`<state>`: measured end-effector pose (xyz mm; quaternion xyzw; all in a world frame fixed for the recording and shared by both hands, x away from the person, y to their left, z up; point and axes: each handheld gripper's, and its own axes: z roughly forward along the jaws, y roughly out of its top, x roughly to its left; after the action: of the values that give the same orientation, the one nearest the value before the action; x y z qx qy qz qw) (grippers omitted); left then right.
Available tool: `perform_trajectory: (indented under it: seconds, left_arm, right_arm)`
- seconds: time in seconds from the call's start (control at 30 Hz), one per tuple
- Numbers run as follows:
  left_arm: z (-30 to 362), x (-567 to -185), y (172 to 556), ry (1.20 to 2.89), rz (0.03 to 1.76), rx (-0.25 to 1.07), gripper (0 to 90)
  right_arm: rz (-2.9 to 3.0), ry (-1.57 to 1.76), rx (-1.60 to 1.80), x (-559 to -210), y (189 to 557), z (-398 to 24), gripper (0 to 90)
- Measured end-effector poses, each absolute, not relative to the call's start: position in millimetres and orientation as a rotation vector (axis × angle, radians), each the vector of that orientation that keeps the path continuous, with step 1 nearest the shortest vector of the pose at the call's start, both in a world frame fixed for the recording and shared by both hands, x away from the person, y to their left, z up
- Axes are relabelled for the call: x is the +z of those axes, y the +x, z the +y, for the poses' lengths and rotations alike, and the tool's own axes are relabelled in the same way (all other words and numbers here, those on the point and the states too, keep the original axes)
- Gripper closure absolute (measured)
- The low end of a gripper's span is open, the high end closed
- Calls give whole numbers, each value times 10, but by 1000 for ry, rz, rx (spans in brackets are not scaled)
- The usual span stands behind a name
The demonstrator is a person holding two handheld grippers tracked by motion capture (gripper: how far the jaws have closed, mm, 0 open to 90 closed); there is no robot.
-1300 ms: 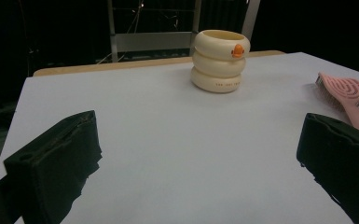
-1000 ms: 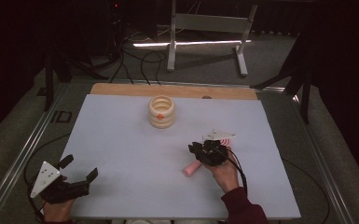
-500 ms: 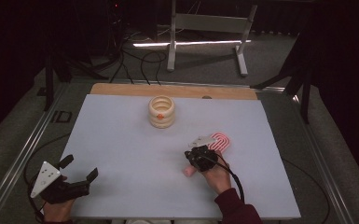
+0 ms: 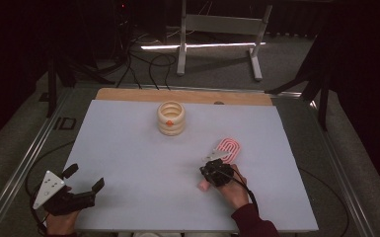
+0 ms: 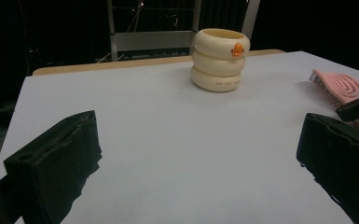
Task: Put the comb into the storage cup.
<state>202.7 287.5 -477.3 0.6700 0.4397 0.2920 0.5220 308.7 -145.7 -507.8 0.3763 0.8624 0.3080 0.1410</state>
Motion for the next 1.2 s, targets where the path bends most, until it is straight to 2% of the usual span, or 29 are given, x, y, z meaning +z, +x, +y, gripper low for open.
perform_trajectory:
  seconds: [0.67, 1.2]
  left_arm:
    - [2868, -4785, 2035, 1612, 1055, 696, 3]
    - [2863, -4789, 2038, 1613, 1056, 697, 3]
  right_arm:
    - [2448, 1134, 874, -4994, 3038, -1924, 900]
    - [2424, 1136, 883, -4938, 3073, -2073, 893]
